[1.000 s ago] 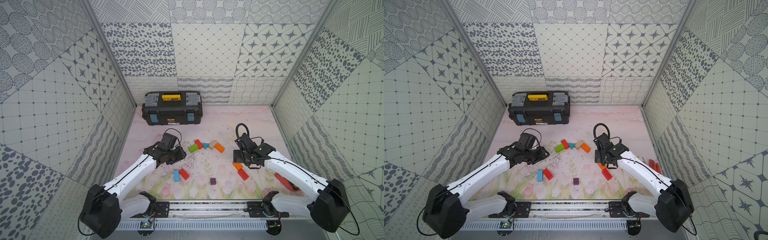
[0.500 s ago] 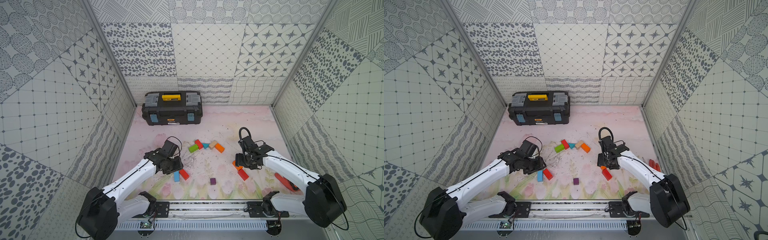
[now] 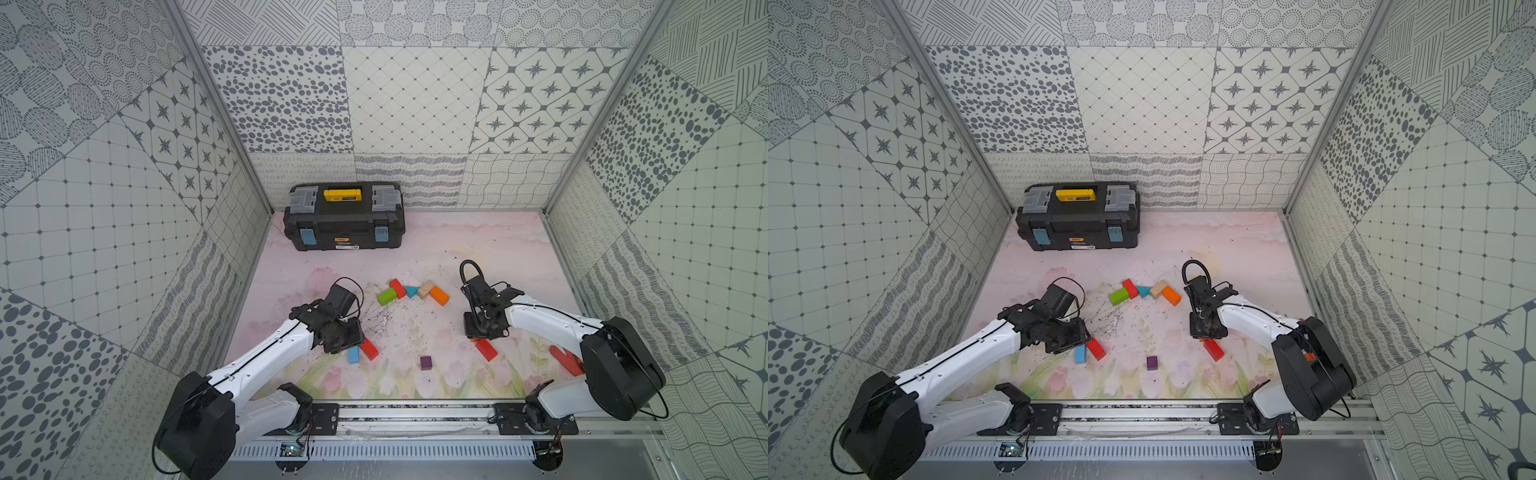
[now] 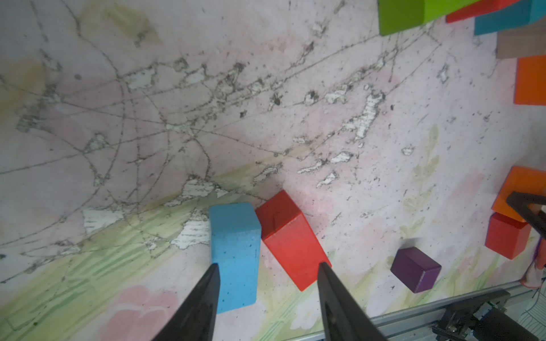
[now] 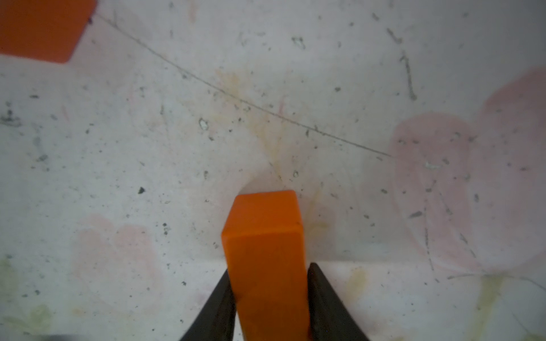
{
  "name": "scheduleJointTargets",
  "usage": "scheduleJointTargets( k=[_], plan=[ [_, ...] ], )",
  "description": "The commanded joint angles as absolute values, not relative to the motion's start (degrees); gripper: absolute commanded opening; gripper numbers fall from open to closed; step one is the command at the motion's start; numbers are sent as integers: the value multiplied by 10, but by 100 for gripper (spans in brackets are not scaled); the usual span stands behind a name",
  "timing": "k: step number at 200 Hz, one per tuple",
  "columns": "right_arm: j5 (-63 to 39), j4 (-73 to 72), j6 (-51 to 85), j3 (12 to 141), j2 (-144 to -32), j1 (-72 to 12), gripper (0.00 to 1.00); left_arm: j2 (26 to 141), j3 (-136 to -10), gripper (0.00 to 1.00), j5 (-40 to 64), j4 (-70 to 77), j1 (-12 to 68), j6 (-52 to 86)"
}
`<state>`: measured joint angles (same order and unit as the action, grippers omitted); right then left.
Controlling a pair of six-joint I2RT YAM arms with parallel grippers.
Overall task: Assemble a heart with building blocks
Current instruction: Pick up the building block from the center of the board.
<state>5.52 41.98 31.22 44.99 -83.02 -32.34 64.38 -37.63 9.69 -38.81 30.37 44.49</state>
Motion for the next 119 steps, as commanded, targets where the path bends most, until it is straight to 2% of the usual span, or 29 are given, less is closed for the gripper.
scheduleJointTargets(
  k=[1,26,58,83,119],
  plan=[
    [90,414,313,471,-831,-339,33,646,-388,53,81,-396,304,441],
    [111,430,314,488,-815,-370,27,642,-388,52,71,-390,304,445],
    [111,436,305,528,-812,-442,24,637,-391,52,55,-383,303,463],
    [101,411,285,554,-836,-511,23,618,-387,52,35,-380,302,470],
    [75,405,248,629,-931,-547,22,607,-388,52,27,-390,285,483]
  ],
)
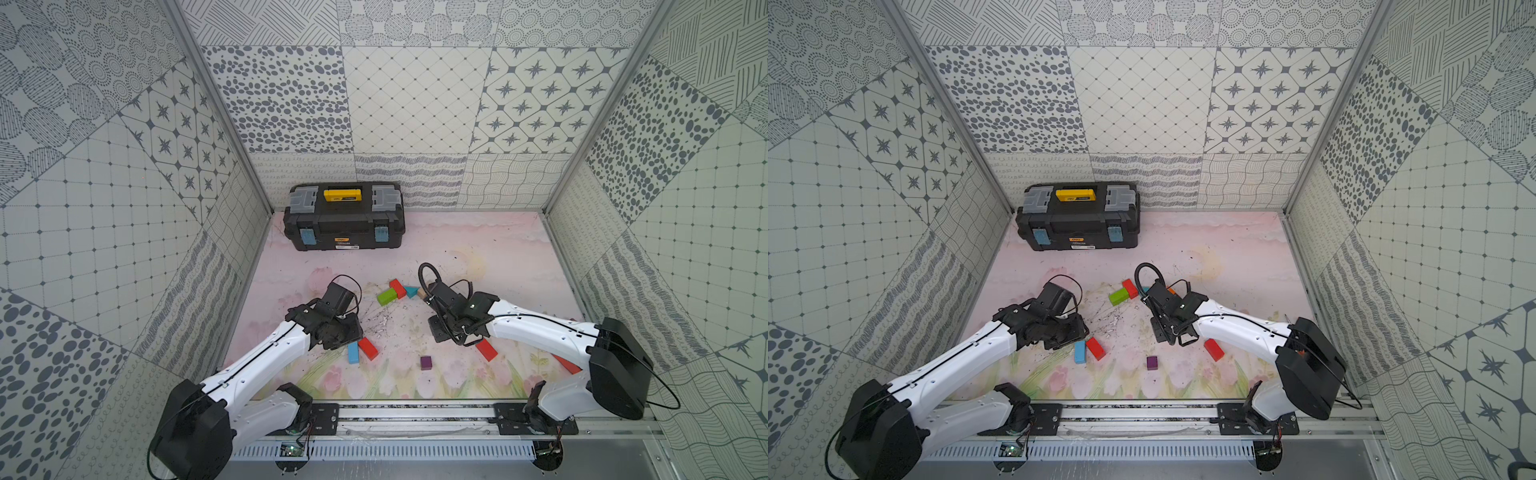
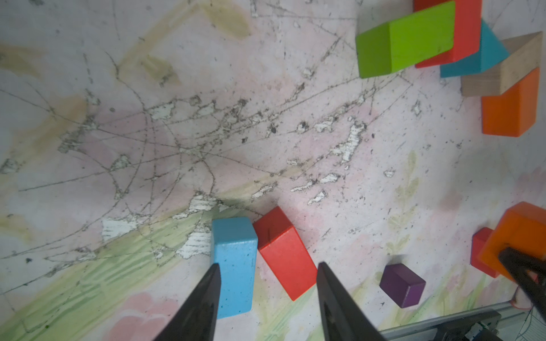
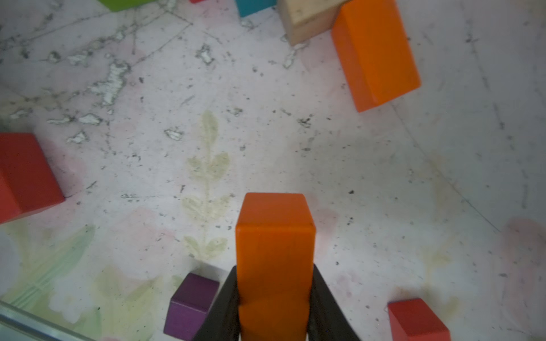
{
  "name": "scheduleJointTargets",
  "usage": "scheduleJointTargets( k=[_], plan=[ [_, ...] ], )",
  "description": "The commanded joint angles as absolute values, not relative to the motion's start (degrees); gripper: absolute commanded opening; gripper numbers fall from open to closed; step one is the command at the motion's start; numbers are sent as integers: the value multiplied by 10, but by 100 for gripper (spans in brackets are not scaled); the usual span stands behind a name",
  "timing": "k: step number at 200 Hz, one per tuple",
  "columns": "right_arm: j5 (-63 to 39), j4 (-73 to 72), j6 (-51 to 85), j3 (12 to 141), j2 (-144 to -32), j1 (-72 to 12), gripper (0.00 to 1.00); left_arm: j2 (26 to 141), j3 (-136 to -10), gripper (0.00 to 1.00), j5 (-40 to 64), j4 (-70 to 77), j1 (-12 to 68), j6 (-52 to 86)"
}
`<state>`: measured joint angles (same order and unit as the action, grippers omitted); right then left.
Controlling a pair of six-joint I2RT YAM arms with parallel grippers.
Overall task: Assemble a heart with building blocks
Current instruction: Assemble the building block at the center of the board.
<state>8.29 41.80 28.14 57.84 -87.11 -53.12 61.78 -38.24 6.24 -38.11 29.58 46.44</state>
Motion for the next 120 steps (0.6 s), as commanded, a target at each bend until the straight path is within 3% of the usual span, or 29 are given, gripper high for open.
scheduleJointTargets(
  k=[1,75,90,106,120],
  plan=[
    [75,404,246,634,-936,-547,22,607,-388,52,26,-391,285,483],
    [46,414,193,809,-1102,-556,24,593,-363,52,27,-373,269,495],
    [41,420,190,826,-1120,-557,31,596,-358,53,29,-365,266,495],
    [46,427,191,838,-1133,-556,51,603,-354,52,34,-356,265,496],
    [53,429,193,838,-1133,-556,55,610,-351,52,39,-350,265,495]
  ],
)
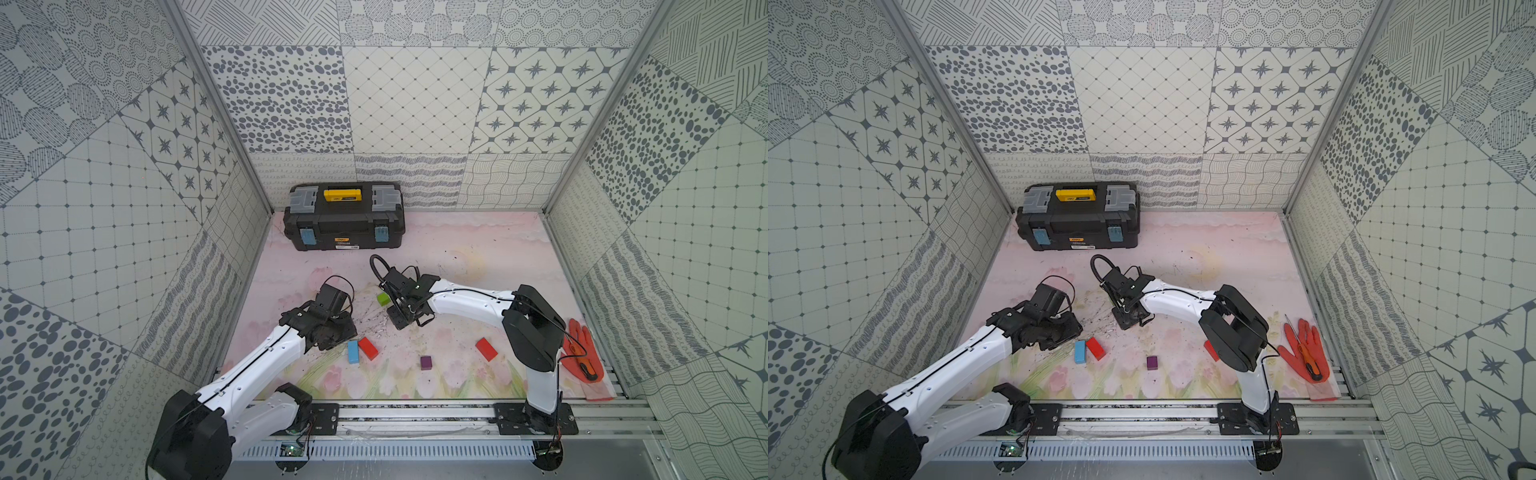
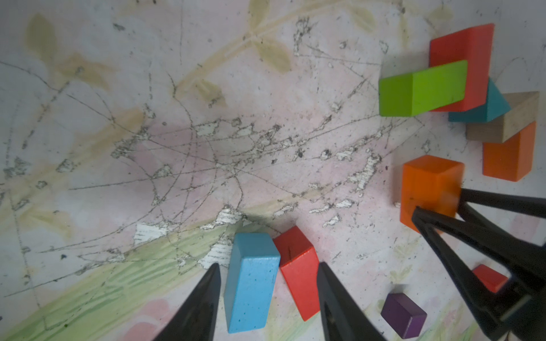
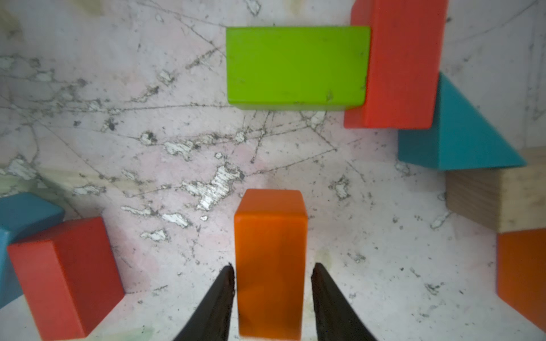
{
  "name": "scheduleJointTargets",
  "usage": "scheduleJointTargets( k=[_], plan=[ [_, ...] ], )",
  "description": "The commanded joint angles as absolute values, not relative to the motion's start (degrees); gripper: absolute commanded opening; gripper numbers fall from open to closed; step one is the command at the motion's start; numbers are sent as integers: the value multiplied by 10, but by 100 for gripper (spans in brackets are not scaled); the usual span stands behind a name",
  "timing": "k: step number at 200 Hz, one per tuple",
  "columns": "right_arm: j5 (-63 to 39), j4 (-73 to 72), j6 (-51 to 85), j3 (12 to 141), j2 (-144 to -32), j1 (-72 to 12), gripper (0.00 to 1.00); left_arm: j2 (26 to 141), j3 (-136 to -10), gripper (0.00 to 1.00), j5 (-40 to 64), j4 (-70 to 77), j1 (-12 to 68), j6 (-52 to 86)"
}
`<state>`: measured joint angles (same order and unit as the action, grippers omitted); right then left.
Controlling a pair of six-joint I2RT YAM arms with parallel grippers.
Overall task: Assemble a heart with building blocks
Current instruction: Assemble the building block at the center of the board.
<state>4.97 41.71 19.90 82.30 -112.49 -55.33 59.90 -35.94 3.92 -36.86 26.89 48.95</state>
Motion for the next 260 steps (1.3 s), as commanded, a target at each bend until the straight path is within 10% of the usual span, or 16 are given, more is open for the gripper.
scheduleJointTargets(
  k=[1,114,260],
  plan=[
    [54,428,193,838,-1133,-556,55,611,-351,52,39,-350,265,495],
    [56,424,191,874,-1166,-556,32,617,-343,52,45,-339,260,491],
    [68,442,192,913,-1194,-555,37,617,-337,52,46,-333,258,487]
  ],
)
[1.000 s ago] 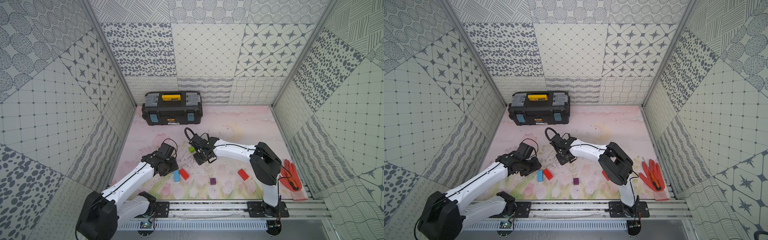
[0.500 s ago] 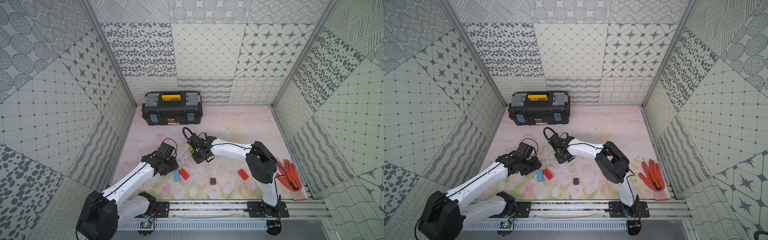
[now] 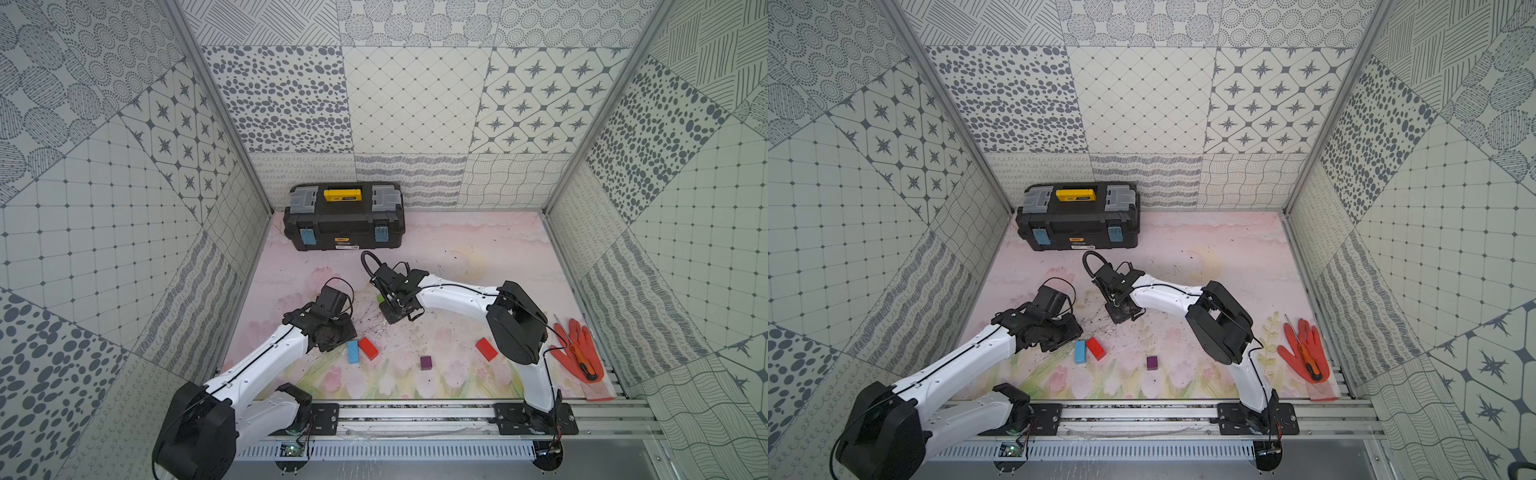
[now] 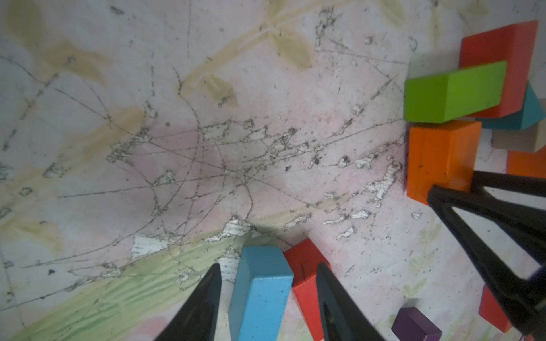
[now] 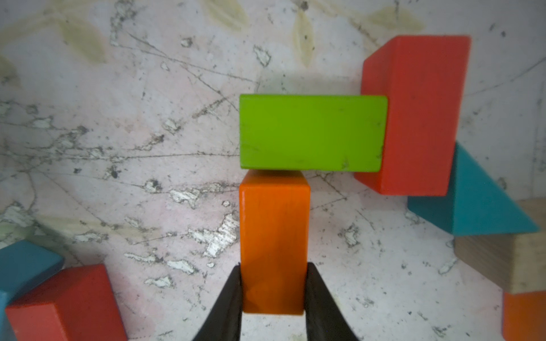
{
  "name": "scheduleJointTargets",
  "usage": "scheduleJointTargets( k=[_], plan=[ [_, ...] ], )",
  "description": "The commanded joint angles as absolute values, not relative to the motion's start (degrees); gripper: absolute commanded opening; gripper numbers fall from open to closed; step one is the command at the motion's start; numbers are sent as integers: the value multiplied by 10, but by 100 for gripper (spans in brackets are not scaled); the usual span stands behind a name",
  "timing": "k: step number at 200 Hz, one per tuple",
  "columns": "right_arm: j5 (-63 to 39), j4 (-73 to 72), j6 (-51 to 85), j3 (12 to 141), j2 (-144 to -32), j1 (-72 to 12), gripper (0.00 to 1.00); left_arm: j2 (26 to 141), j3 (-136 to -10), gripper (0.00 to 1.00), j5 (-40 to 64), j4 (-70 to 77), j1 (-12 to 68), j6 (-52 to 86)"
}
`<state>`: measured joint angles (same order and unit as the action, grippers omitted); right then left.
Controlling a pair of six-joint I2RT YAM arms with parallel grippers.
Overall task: Assemble a heart with building blocks
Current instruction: Assemble the building block at the center of the board.
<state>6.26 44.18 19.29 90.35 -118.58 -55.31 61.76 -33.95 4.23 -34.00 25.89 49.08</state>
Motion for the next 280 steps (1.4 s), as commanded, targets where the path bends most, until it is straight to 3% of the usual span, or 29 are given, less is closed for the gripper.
scheduleJointTargets(
  k=[1,16,34,65,111,149,256,280],
  plan=[
    [67,441,192,912,-1194,-555,38,617,-337,52,46,-333,258,487],
    [65,433,190,905,-1190,-555,54,619,-337,52,47,-334,257,488],
    [67,428,191,901,-1184,-555,58,618,-336,52,47,-334,257,487],
    [69,427,191,904,-1181,-555,56,618,-336,52,46,-333,256,487],
    [67,428,188,913,-1192,-555,41,619,-339,52,46,-334,257,486],
    [71,428,185,919,-1195,-554,37,619,-339,52,46,-336,257,484],
    [80,434,183,929,-1204,-550,36,619,-337,52,47,-335,256,485],
    [75,433,183,924,-1200,-550,48,619,-335,53,47,-335,256,485]
  ],
)
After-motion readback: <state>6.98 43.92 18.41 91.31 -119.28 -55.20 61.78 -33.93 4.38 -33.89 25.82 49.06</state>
